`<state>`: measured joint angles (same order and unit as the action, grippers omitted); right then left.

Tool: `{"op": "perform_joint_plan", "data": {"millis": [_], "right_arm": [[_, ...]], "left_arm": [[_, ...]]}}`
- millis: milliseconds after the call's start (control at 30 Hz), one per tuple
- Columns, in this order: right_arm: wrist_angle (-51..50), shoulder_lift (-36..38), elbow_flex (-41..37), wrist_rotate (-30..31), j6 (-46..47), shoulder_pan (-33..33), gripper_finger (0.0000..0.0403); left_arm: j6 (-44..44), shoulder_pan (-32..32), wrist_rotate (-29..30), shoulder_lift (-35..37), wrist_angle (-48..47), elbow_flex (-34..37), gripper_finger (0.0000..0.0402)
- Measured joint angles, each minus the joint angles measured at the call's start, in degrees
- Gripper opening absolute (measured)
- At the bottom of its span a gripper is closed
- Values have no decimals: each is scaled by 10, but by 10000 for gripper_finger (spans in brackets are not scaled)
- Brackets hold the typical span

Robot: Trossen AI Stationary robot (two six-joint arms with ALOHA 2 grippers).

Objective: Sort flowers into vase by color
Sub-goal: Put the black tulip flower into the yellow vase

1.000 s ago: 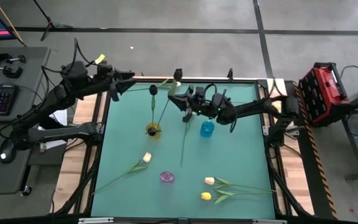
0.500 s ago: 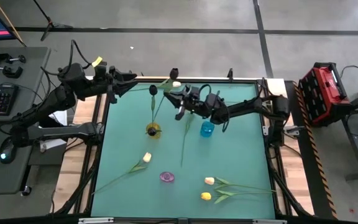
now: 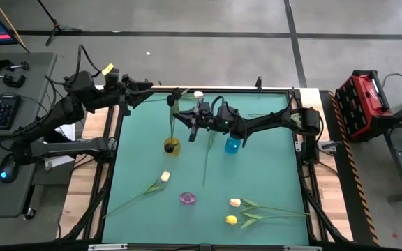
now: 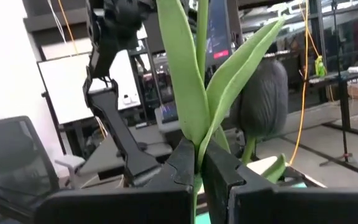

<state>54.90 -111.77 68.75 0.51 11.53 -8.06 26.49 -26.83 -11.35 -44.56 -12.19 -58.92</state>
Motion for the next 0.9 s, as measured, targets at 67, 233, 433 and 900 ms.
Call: {"op": "perform_joint_plan", "data": {"millis": [67, 233, 433, 900], "right_arm": [[-1, 0, 0, 1, 0, 3, 0], [-15, 0, 0, 0, 4, 5, 1], [-42, 0, 0, -12, 41, 6, 36], [-151, 20, 0, -147, 80, -2, 288]], "left_arm": [[0, 0, 0, 0, 0, 0, 235], [0, 0, 0, 0, 0, 0, 235], [-1, 0, 0, 0, 0, 0, 235], [-1, 0, -1, 0, -5, 0, 235]]}}
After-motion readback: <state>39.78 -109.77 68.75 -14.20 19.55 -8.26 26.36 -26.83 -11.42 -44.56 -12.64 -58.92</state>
